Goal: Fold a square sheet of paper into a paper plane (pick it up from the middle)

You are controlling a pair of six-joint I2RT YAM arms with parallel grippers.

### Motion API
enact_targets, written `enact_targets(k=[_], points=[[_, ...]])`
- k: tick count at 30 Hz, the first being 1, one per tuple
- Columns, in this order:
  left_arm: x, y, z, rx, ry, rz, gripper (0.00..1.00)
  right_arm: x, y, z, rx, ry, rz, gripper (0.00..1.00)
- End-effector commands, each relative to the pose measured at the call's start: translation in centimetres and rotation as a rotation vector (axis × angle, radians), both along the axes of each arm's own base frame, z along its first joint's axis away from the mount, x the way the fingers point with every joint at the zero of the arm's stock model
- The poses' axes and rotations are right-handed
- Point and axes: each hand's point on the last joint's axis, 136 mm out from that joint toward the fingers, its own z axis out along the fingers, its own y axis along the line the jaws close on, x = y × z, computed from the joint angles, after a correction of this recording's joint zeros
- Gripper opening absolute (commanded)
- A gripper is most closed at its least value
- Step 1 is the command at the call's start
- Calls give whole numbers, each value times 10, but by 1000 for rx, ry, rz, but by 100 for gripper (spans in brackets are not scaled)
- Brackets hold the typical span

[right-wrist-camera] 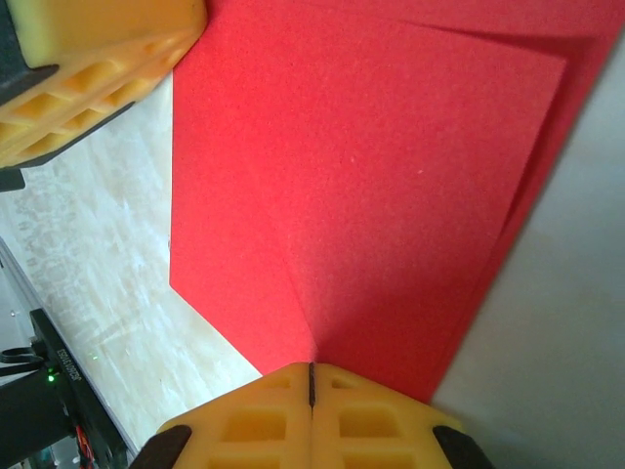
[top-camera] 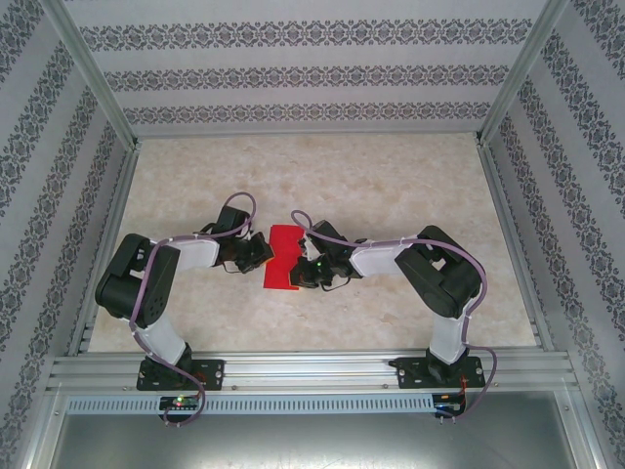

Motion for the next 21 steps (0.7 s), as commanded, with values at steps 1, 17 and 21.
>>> enact_targets(k=[1,17,21], points=[[11,24,-6,66,-5,38,0,-32,-42,-46,-194,139,-6,0],[19,9,50,-25,-116,-20,2,-28,-37,-39,-173,128,7,0],[7,-16,58,-98,-138,-97,2,-27,-35,-38,-168,126,8,0]])
